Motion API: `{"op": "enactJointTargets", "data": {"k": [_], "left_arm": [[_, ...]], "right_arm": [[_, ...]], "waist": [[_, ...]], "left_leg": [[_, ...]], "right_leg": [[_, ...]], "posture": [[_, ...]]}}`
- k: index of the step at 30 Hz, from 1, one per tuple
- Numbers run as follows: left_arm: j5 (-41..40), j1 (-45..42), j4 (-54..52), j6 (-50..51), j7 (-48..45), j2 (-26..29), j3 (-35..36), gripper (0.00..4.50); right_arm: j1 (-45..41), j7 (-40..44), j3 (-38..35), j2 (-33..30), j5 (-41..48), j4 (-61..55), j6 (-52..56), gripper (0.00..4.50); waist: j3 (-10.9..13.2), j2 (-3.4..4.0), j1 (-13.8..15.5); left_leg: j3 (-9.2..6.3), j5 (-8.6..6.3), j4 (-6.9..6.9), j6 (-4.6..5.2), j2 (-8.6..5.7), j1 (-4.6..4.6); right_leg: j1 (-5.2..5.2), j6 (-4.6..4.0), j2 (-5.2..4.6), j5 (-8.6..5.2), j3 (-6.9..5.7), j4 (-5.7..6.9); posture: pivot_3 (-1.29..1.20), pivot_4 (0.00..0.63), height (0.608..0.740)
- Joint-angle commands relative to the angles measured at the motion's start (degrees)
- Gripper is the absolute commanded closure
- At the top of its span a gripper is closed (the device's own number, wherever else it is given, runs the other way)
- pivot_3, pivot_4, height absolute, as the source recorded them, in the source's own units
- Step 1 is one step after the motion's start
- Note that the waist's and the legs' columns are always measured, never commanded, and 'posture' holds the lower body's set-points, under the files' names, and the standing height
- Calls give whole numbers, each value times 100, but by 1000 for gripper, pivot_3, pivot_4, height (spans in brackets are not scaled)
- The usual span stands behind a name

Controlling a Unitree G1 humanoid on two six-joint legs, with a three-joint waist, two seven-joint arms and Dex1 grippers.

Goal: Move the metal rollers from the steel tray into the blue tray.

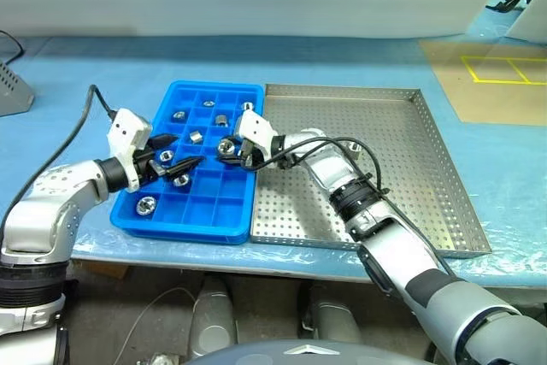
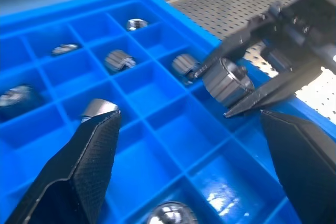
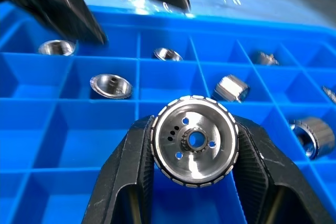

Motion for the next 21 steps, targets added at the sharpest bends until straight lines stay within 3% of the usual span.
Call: {"op": "enactJointTargets", "data": {"k": [1, 7, 15, 16, 19, 21], "left_arm": [[-61, -56, 29, -123, -50, 282, 380, 62], [-54, -93, 344, -193, -110, 443, 489, 62], [-97, -249, 179, -117, -124, 273, 101, 62], [-100, -265, 155, -107, -120, 255, 57, 62], [-141, -324, 93, -61, -103, 213, -31, 62], [-168, -354, 71, -41, -109, 197, -71, 62]], "right_arm": [[-246, -93, -153, 287, 46, 81, -251, 2864], [-282, -404, -117, 515, -194, 462, -513, 2864], [-390, -557, -234, 544, -249, 781, -804, 2864], [-393, -545, -259, 535, -229, 809, -808, 2137], [-414, -439, -356, 508, -146, 790, -535, 1205], [-413, -413, -466, 469, -75, 696, -461, 1205]], "waist": [[0, 0, -8], [0, 0, 0], [0, 0, 4], [0, -1, 4], [0, -1, -2], [0, -1, -4]], "left_leg": [[0, 0, 0, 0, 2, -1], [0, 0, -3, -1, 3, -1], [-2, 2, -3, -4, 4, 5], [-2, 2, -3, -5, 3, 5], [-2, 3, -3, -7, 4, 5], [-1, 4, -3, -9, 5, 5]], "right_leg": [[-1, -3, 2, -2, 0, 0], [0, -5, 2, -4, -4, -2], [1, -6, 1, -4, -4, 11], [1, -6, 1, -4, -4, 12], [0, -6, 2, -4, -4, 13], [0, -7, 2, -5, -4, 15]], "posture": [[158, 150, 740], [143, 150, 740], [126, 150, 740], [121, 150, 740], [121, 150, 740], [97, 150, 740]]}}
